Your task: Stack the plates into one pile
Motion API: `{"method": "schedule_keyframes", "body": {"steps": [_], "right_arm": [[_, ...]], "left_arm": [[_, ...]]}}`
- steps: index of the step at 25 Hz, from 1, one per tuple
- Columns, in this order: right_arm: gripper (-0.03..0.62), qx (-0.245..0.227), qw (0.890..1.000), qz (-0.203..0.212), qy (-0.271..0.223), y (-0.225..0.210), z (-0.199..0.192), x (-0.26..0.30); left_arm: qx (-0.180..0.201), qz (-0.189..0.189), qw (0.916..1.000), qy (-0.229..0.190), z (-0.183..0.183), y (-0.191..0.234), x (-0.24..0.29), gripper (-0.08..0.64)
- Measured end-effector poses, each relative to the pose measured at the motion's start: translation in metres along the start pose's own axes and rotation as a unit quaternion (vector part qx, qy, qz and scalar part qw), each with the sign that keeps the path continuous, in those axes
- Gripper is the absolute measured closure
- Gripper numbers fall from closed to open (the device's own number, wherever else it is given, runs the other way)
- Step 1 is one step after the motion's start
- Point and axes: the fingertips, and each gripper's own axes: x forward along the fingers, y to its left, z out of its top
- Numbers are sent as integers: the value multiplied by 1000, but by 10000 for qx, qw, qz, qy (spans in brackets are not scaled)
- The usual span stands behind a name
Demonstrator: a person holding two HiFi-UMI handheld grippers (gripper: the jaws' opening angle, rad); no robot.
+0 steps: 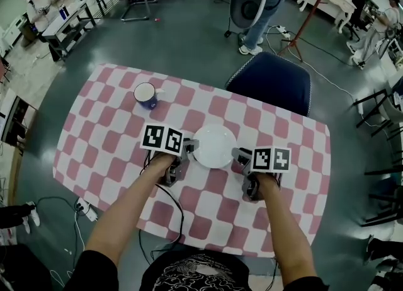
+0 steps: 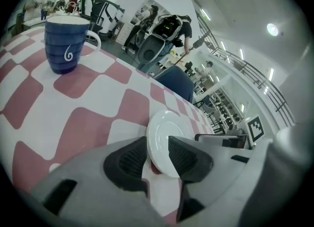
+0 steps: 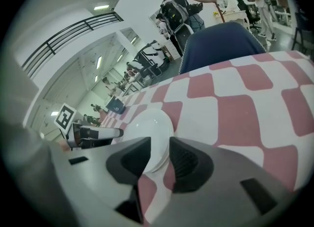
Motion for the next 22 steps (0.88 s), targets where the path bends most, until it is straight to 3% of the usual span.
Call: {"method": "schedule_keyframes", "body": {"steps": [9, 13, 22], "right_arm": [[480, -366, 9958, -275, -799, 20, 25, -48], [500, -720, 9878, -575, -1255, 29, 38, -79], [541, -1585, 9608, -1084, -2001, 44, 56, -146]], "left_arm": [[943, 22, 9937, -612, 30, -47, -30, 416], [1553, 53, 9838, -895, 44, -77, -42, 416], [2421, 155, 9567, -1607, 64, -133, -72, 442]]}}
